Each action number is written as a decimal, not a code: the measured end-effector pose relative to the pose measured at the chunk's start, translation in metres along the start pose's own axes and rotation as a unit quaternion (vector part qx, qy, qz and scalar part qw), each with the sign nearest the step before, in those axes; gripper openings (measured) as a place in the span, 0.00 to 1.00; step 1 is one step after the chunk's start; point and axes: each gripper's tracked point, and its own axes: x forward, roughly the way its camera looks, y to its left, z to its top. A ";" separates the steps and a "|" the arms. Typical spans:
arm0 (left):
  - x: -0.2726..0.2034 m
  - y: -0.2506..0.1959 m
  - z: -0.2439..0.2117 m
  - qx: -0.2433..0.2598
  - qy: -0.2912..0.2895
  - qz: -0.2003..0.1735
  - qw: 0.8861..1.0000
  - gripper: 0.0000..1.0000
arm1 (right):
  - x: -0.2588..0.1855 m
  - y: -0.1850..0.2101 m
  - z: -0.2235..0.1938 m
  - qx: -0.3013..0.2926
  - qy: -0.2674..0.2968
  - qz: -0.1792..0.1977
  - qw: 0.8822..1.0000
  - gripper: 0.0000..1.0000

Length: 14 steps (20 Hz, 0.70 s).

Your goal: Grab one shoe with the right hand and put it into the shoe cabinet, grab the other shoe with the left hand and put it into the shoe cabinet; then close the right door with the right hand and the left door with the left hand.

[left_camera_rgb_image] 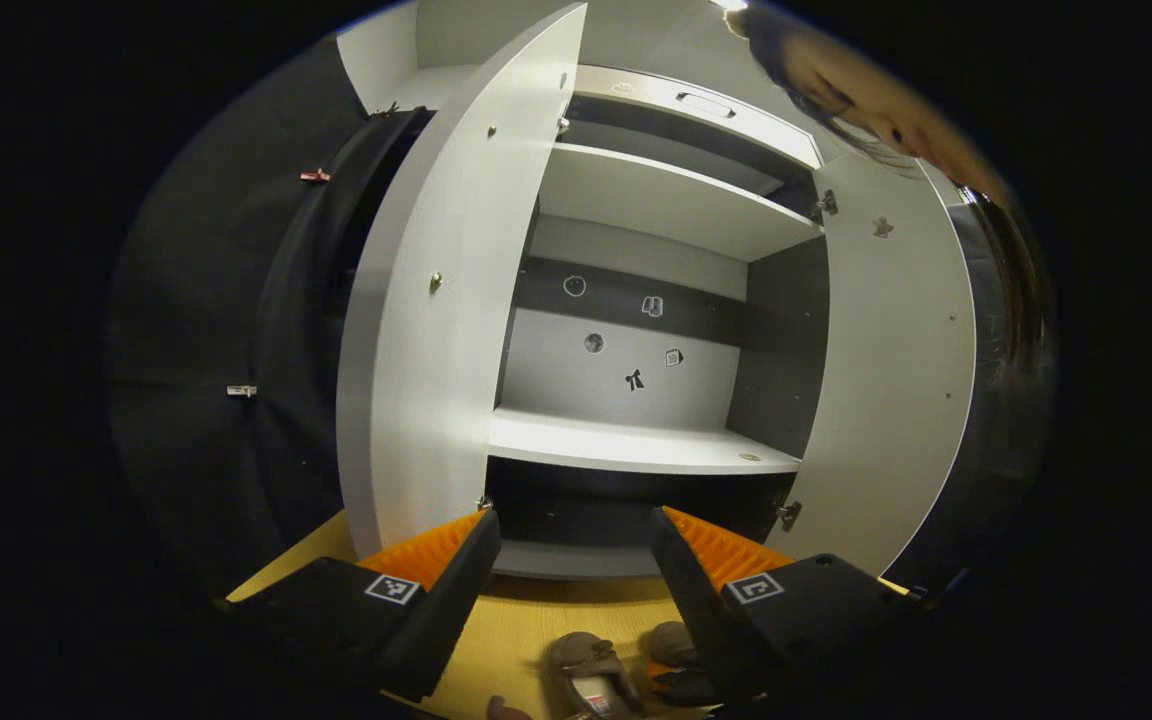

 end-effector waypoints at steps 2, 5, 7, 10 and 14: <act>0.002 0.002 -0.001 0.004 0.002 0.004 1.000 0.95 | 0.005 -0.005 0.004 0.002 -0.002 -0.011 1.000 0.41; 0.005 0.004 -0.003 0.013 0.006 0.008 1.000 0.95 | 0.004 -0.004 0.004 -0.009 0.002 -0.003 1.000 0.33; 0.006 0.003 -0.006 0.014 0.011 0.009 1.000 0.95 | 0.004 -0.003 0.004 -0.017 0.001 0.002 1.000 0.33; 0.007 0.000 -0.010 0.014 0.017 0.009 1.000 0.95 | 0.006 -0.008 0.010 -0.028 -0.021 -0.012 0.999 0.33; 0.006 -0.004 -0.012 0.015 0.021 0.008 1.000 0.95 | 0.008 -0.009 0.008 -0.033 -0.004 -0.001 0.999 0.05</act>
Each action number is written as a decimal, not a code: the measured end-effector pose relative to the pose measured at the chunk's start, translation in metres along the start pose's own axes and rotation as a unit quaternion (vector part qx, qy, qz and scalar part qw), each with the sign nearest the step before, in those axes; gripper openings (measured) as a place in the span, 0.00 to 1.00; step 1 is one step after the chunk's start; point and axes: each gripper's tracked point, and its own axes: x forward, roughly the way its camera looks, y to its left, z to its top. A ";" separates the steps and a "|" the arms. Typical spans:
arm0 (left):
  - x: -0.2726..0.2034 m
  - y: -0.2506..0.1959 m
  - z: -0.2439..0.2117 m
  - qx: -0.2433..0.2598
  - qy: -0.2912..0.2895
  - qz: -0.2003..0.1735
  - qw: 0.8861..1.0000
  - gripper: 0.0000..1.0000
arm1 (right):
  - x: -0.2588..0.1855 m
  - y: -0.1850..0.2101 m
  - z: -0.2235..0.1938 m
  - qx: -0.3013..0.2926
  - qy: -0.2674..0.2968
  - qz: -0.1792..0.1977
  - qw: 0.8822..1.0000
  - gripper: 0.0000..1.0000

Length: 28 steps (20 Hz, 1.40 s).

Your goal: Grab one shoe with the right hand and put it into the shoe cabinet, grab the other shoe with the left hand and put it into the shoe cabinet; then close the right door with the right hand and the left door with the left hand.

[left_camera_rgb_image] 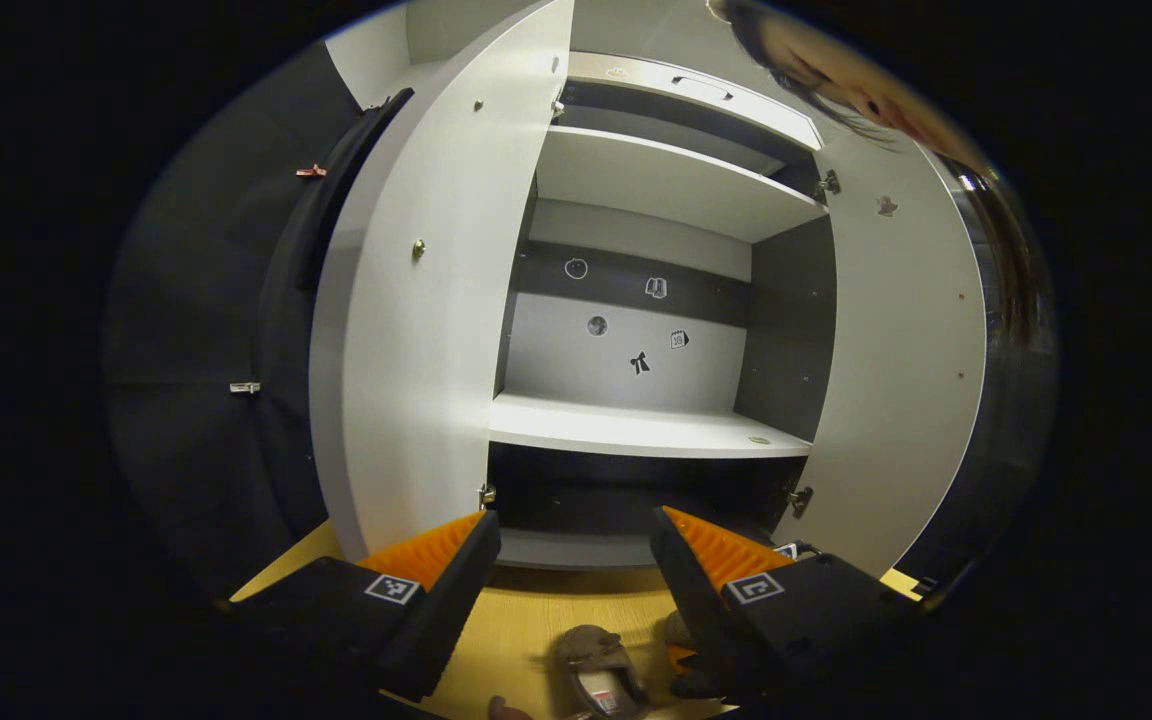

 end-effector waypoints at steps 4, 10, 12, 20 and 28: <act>-0.003 -0.004 0.000 0.004 0.003 0.001 1.000 0.97 | -0.006 -0.001 -0.001 -0.003 0.009 0.012 1.000 0.05; -0.016 -0.017 0.010 0.010 0.003 -0.008 1.000 0.95 | -0.073 -0.006 0.061 0.001 -0.039 0.035 0.999 0.05; -0.023 -0.023 0.014 0.011 0.004 -0.012 1.000 0.95 | -0.104 -0.010 0.103 0.007 -0.071 0.039 0.997 0.05; -0.046 -0.048 0.037 0.034 0.000 -0.022 0.999 0.95 | -0.170 -0.051 0.317 -0.021 -0.233 0.004 0.972 0.05; -0.034 -0.063 0.063 0.029 -0.016 -0.018 0.999 0.95 | -0.125 -0.077 0.453 -0.008 -0.248 -0.007 0.969 0.05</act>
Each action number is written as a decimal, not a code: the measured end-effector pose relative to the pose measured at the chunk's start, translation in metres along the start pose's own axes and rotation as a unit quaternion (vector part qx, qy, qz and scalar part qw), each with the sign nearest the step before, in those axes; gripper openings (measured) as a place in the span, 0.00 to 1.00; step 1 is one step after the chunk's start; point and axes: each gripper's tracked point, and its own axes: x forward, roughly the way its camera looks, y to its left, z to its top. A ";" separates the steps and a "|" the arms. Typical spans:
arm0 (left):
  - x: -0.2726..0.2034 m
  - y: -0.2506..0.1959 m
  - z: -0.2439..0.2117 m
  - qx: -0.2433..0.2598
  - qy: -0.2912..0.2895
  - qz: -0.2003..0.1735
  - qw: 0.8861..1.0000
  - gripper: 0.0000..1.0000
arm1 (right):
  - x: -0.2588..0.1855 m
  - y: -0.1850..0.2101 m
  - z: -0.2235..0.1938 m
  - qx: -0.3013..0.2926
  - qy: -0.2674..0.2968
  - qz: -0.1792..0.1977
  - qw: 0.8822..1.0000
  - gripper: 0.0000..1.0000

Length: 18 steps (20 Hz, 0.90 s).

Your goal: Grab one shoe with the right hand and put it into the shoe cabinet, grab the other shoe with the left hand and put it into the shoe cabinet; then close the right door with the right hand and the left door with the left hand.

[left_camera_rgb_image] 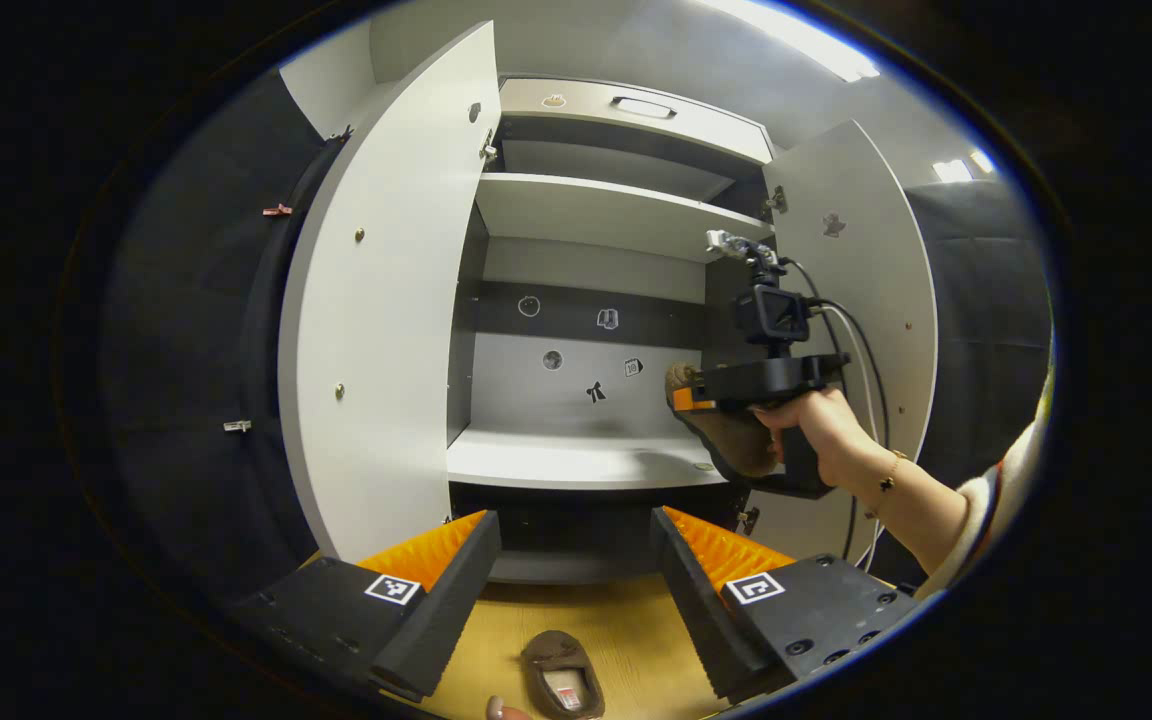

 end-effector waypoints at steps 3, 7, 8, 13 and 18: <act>0.008 0.005 0.004 0.010 -0.002 0.019 1.000 0.95 | 0.045 -0.008 0.006 -0.012 0.019 -0.005 1.000 0.05; 0.016 0.012 0.003 0.007 -0.003 0.050 0.999 0.95 | 0.105 -0.016 -0.007 -0.001 0.064 -0.010 0.998 0.05; 0.018 0.014 0.003 0.005 -0.001 0.058 0.998 0.95 | 0.117 -0.017 -0.016 0.003 0.084 -0.011 0.996 0.05; 0.017 0.032 0.007 0.001 0.001 0.103 0.995 0.95 | 0.158 -0.021 -0.051 0.023 0.139 -0.021 0.990 0.05; 0.015 0.042 0.009 0.013 0.005 0.124 0.992 0.95 | 0.167 -0.022 -0.059 0.040 0.153 -0.024 0.987 0.12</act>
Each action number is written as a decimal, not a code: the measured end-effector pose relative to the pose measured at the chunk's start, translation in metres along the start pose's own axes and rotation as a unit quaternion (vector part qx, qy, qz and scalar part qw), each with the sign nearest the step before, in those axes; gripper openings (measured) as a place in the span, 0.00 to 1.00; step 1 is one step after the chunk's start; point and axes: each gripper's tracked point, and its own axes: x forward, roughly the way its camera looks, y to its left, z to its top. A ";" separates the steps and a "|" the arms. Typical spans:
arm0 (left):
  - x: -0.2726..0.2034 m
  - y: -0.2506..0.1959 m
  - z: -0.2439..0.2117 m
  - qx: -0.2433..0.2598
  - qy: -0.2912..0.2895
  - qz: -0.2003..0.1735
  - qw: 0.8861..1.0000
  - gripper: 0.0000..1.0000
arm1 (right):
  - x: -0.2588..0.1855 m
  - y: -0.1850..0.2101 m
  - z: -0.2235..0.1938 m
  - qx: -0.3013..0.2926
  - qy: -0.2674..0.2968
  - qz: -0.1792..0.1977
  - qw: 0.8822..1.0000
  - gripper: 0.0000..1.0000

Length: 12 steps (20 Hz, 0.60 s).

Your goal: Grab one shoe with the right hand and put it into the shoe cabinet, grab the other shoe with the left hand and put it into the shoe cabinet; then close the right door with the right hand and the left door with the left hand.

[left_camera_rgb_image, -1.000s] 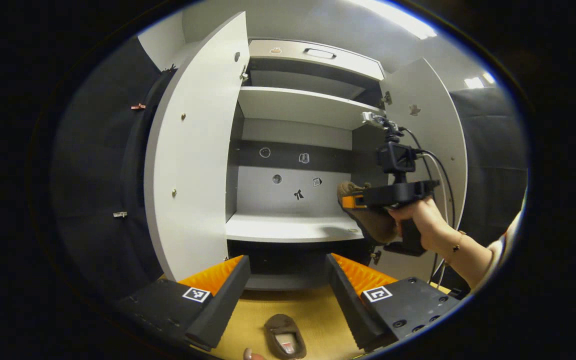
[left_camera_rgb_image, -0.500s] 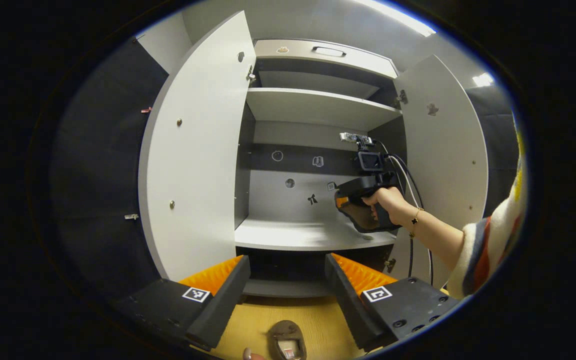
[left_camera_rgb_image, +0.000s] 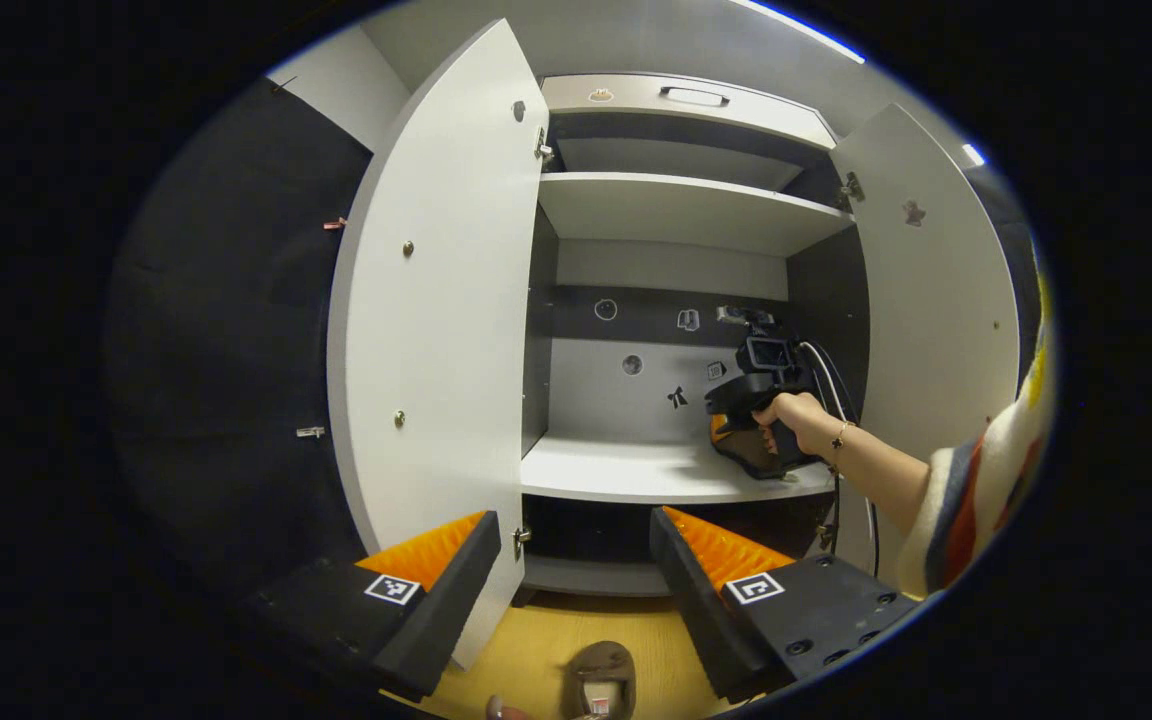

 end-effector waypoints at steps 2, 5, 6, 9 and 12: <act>-0.001 0.001 0.003 0.005 -0.003 0.000 1.000 0.95 | -0.007 0.006 -0.001 0.006 0.007 0.015 1.000 0.30; -0.005 0.001 0.005 0.003 -0.005 -0.007 1.000 0.95 | -0.021 0.010 -0.001 -0.003 0.007 0.023 1.000 0.59; -0.007 0.001 0.004 0.001 -0.006 -0.009 1.000 0.95 | -0.027 0.011 -0.002 -0.005 0.007 0.025 1.000 0.70; -0.015 0.002 0.003 -0.004 -0.004 -0.020 1.000 0.95 | -0.049 0.011 -0.002 -0.021 -0.009 0.021 1.000 0.96; -0.024 0.005 0.002 -0.012 -0.007 -0.035 0.999 0.95 | -0.083 0.010 0.000 -0.031 -0.035 0.024 0.999 0.98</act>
